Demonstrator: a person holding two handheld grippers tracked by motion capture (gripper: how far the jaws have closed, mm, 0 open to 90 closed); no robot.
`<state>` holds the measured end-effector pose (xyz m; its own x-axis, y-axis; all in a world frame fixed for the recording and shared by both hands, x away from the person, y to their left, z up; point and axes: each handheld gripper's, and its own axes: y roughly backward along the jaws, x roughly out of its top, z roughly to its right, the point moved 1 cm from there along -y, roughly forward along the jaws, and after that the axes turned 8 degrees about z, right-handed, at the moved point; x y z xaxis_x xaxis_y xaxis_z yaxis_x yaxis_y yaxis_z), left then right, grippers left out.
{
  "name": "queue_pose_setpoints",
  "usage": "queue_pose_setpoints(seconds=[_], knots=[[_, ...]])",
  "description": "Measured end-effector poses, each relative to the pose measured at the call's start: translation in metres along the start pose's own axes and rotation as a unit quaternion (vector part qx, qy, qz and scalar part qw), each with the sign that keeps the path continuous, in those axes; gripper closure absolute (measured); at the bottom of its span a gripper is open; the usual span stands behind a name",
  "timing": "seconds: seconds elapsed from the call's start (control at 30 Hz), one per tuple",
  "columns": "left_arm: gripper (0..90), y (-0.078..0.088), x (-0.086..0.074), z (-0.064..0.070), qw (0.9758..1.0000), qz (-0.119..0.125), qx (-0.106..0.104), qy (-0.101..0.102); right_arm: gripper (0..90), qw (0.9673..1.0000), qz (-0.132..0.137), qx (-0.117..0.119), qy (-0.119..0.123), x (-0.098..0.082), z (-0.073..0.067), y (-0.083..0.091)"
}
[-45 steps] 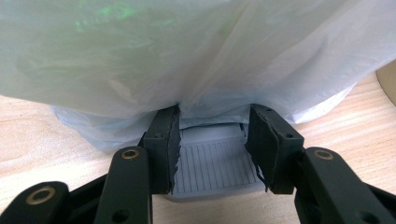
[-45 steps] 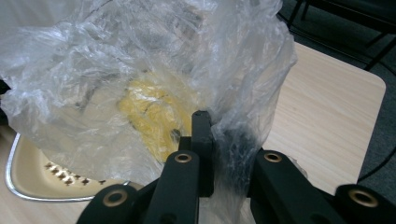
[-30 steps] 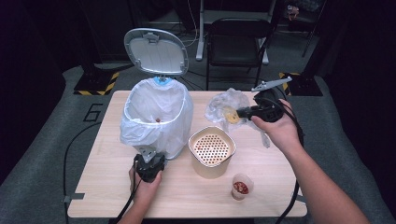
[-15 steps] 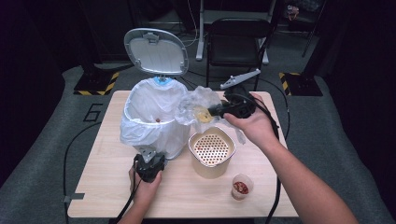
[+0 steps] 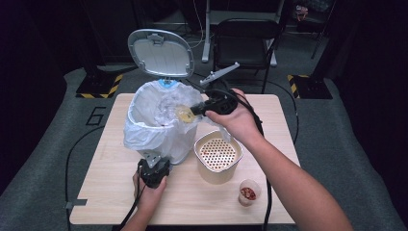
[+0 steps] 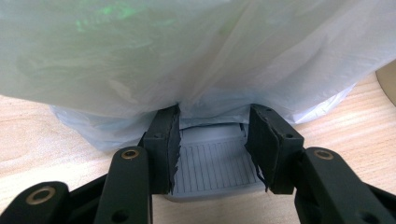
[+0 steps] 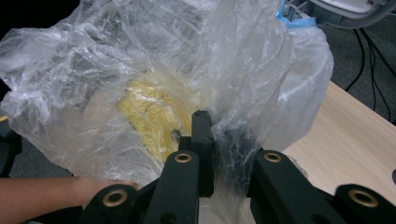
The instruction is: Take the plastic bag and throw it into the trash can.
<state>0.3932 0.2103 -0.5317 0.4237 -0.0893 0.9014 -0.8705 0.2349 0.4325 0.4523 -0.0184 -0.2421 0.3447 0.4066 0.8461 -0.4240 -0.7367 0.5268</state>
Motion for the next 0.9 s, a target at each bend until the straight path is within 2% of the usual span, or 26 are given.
queue_pose_setpoints(seconds=[0.1,0.17,0.23,0.5,0.9], knots=[[54.0,0.000,0.000,-0.001,1.0000,-0.004,0.000,-0.005,84.1,1.0000,-0.005,-0.002,0.007,0.011,-0.006,-0.005],[54.0,0.000,0.000,-0.001,0.9999,-0.005,-0.002,-0.009,84.1,1.0000,-0.003,-0.002,0.002,0.013,-0.008,-0.007],[54.0,0.000,0.000,0.000,1.0000,0.001,0.000,0.001,84.1,1.0000,-0.003,0.000,-0.001,0.020,-0.010,-0.010],[54.0,0.000,0.000,0.000,1.0000,0.000,0.000,0.000,84.0,1.0000,-0.005,-0.006,-0.006,0.033,-0.009,-0.023],[54.0,0.000,0.000,0.000,1.0000,0.002,0.000,-0.002,83.5,0.9998,-0.004,-0.018,-0.006,0.046,-0.006,-0.069]])
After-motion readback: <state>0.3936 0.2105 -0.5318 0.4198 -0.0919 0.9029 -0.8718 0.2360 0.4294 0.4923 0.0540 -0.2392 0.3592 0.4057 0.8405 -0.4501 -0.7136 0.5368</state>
